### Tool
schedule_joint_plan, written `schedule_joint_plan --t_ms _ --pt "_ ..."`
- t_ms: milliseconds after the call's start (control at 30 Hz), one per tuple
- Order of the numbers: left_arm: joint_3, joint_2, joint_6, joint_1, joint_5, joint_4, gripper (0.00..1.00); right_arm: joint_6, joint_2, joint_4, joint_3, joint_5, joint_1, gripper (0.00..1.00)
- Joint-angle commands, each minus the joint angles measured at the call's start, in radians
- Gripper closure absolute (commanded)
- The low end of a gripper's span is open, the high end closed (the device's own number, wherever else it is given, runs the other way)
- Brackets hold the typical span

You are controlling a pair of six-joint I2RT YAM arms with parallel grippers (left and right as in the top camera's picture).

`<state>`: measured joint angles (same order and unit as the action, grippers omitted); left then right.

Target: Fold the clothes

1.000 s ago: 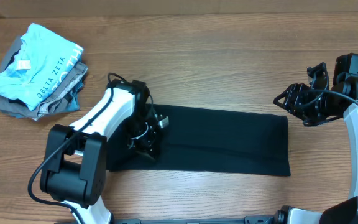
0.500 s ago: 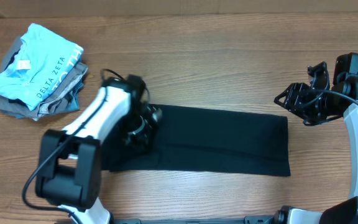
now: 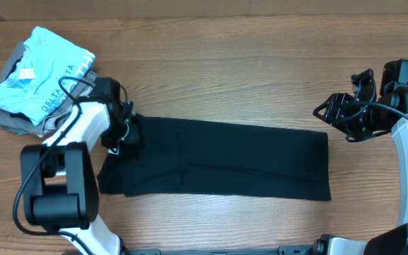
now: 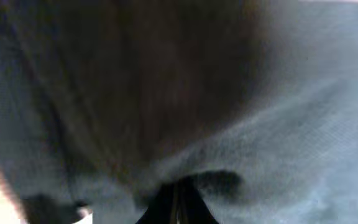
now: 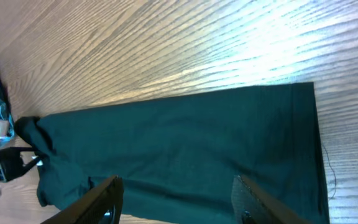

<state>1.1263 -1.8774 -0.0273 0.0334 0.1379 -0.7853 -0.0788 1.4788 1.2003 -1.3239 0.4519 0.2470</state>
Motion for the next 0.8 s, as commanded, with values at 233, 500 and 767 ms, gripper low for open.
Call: schedule_joint_plan --t_ms 233,500,767 --pt "-0.052 -0.042 -0.132 0.124 -0.214 -0.056 0.96 -0.079 0.018 -0.042 -0.005 -0.142 -0.005 0.33" --pt "-0.035 -0.042 -0.073 0.168 -0.073 -0.048 0.91 -0.104 0.138 -0.159 0.114 -0.146 -0.006 0.33" --pt "-0.035 -0.042 -0.063 0.163 -0.066 -0.052 0.87 -0.09 0.3 -0.299 0.238 -0.137 -0.017 0.35"
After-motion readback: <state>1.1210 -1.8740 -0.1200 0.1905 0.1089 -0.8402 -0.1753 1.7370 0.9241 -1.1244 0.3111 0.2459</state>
